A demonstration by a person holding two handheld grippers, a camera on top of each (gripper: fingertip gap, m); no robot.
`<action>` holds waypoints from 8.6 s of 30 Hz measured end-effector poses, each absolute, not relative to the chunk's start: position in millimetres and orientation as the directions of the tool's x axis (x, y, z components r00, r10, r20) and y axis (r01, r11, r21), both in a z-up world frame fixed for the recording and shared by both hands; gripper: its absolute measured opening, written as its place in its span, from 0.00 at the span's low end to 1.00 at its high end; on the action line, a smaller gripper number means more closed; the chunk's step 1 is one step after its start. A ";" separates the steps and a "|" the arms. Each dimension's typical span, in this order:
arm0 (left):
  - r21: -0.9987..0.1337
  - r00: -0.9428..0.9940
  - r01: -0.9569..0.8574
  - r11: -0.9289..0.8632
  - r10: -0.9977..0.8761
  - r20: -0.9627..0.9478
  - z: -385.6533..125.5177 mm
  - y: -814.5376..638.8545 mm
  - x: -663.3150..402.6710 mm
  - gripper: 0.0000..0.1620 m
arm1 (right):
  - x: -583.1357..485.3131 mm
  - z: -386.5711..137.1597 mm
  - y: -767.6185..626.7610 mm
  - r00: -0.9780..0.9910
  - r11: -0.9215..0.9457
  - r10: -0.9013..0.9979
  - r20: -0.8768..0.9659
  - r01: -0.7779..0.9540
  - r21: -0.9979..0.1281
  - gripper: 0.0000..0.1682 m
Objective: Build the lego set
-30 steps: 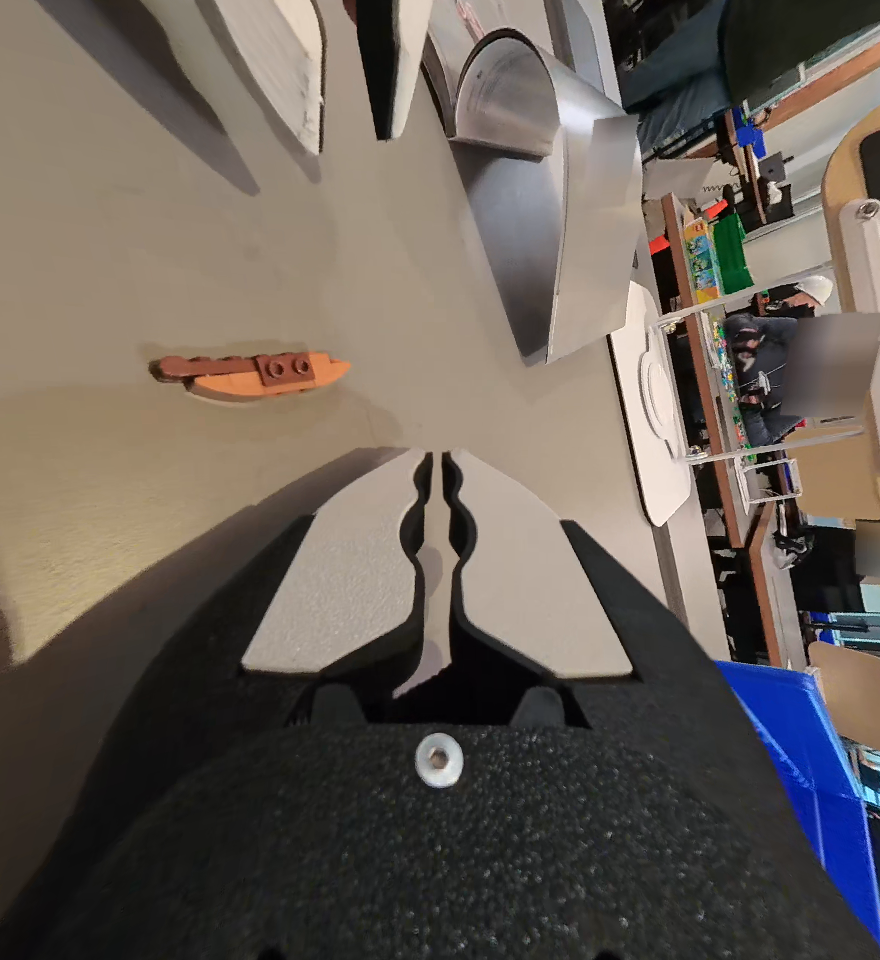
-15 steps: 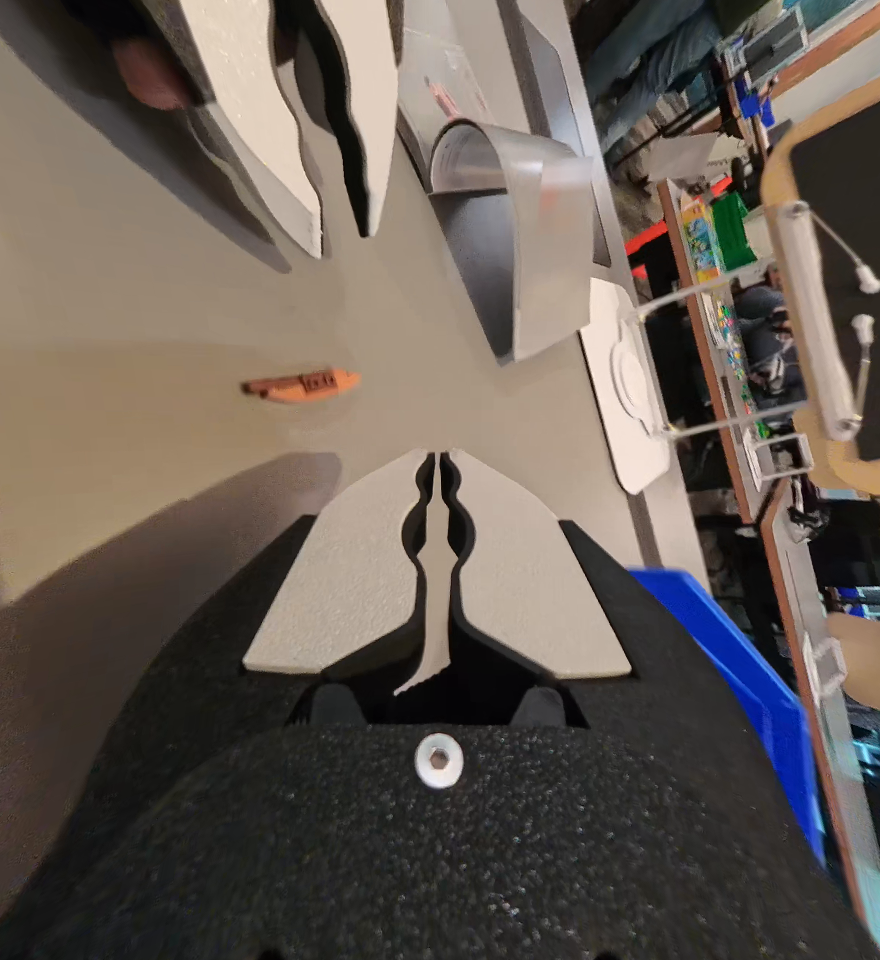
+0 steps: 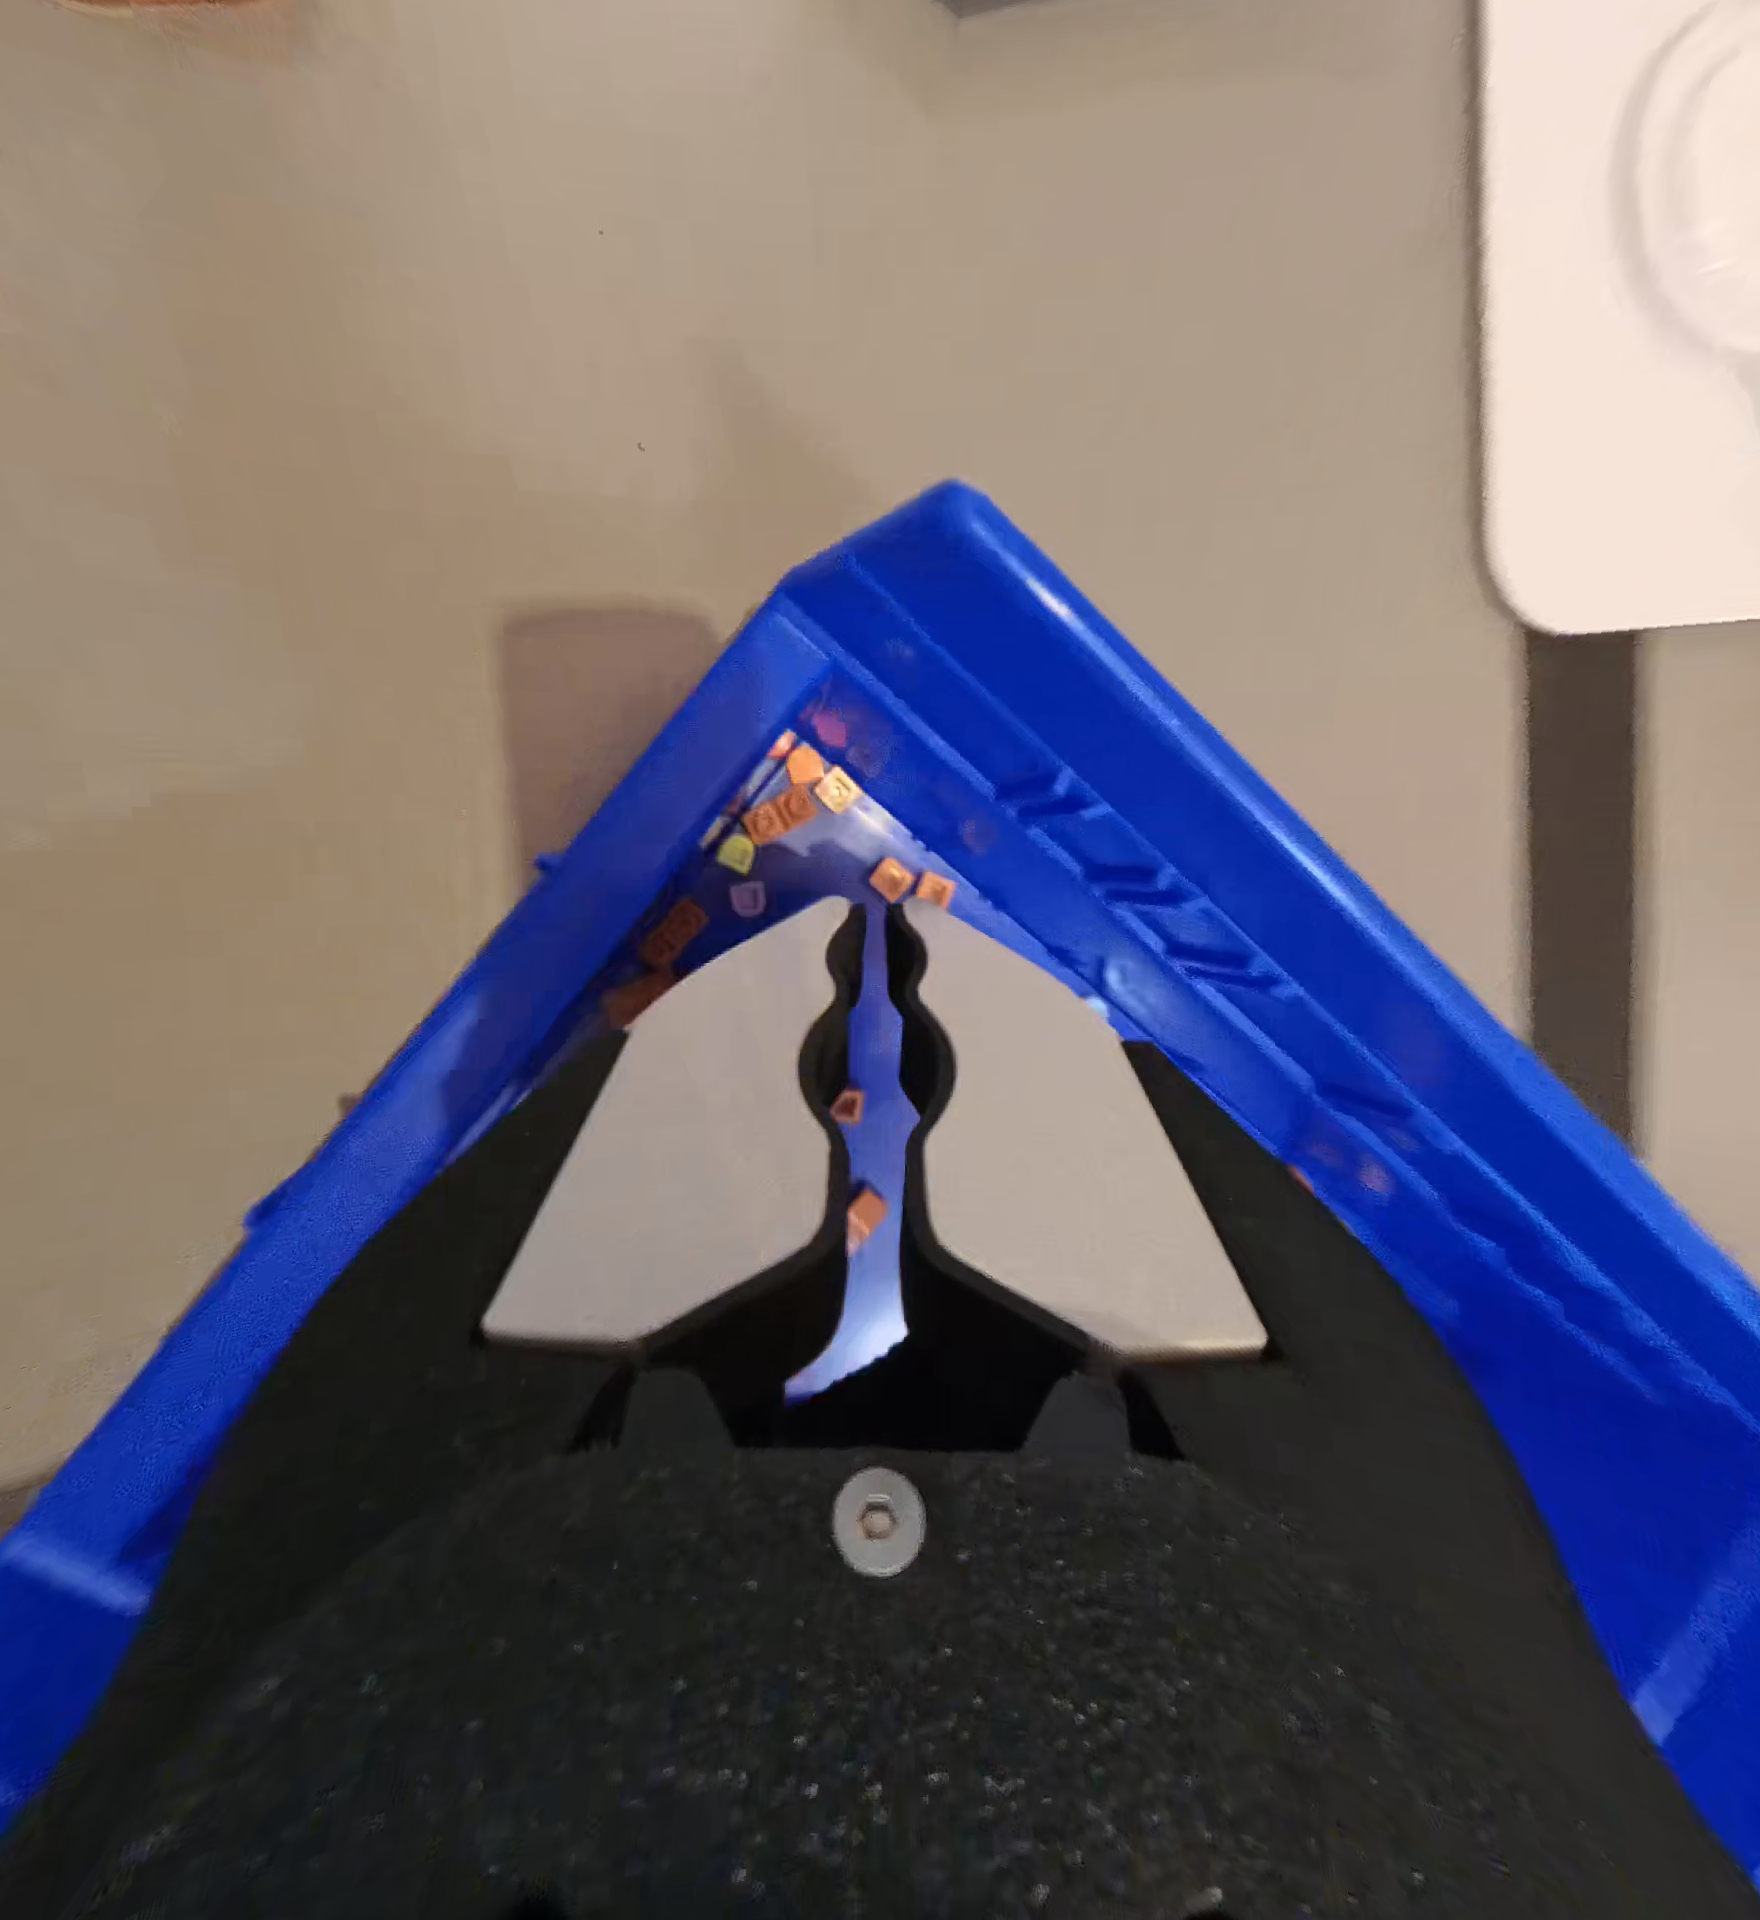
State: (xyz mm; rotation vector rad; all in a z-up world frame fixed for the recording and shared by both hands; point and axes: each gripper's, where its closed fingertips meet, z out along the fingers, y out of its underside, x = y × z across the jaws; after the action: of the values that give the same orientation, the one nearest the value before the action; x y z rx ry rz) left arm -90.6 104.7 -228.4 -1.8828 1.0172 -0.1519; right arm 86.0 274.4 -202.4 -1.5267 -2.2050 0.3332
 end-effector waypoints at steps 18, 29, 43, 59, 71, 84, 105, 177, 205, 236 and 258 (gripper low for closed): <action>-0.788 0.644 -0.580 -0.206 -0.709 -0.289 -229.5 104.7 -90.6 0.14 | 78.7 -247.7 283.9 -0.431 0.440 0.893 0.127 0.778 -0.448 0.08; -0.788 0.648 -0.579 -0.211 -0.706 -0.287 -229.6 105.5 -91.0 0.14 | 74.6 -249.1 280.3 -0.435 0.433 0.894 0.105 0.783 -0.447 0.05; -0.775 0.639 -0.595 -0.213 -0.711 -0.295 -232.3 104.2 -90.7 0.14 | 86.9 -160.1 216.9 -0.181 0.255 0.959 0.217 0.885 -0.389 0.05; -0.766 0.634 -0.608 -0.209 -0.709 -0.309 -233.6 102.6 -91.1 0.14 | 17.6 -251.7 75.5 -0.060 0.073 0.997 0.041 0.814 -0.577 0.05; -0.766 0.632 -0.608 -0.209 -0.711 -0.308 -233.7 102.4 -90.8 0.14 | 35.6 -216.5 88.2 -0.034 0.087 0.995 0.099 0.791 -0.605 0.15; -0.767 0.632 -0.604 -0.217 -0.717 -0.295 -234.3 102.8 -90.6 0.14 | 170.8 -117.6 225.8 0.164 0.038 0.926 0.339 0.855 -0.517 0.14; -0.768 0.642 -0.586 -0.257 -0.725 -0.248 -236.7 105.3 -92.1 0.14 | 219.9 -171.5 344.9 0.021 0.065 0.957 0.289 0.957 -0.284 0.14; -0.766 0.624 -0.609 -0.206 -0.721 -0.302 -234.1 102.6 -90.4 0.13 | 128.9 -195.7 188.5 -0.417 0.259 0.851 -0.319 0.862 -0.436 0.21; -0.765 0.620 -0.613 -0.200 -0.721 -0.308 -233.6 102.0 -90.1 0.12 | 109.9 -183.1 224.5 -0.300 0.151 0.931 -0.208 0.834 -0.530 0.28; -0.763 0.618 -0.615 -0.196 -0.722 -0.312 -233.6 101.1 -89.9 0.12 | 134.2 -185.6 271.9 -0.170 0.125 0.983 -0.066 0.893 -0.432 0.30; -0.761 0.613 -0.621 -0.187 -0.721 -0.323 -233.6 100.7 -89.3 0.11 | 210.7 -221.3 315.0 -0.220 0.214 0.975 0.033 0.968 0.133 0.21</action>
State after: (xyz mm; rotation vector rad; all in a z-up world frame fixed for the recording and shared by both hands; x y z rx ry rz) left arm -89.3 100.7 -233.6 -1.8876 1.0725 -0.1327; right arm 210.7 315.0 -221.3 -1.9958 -2.4917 -0.1997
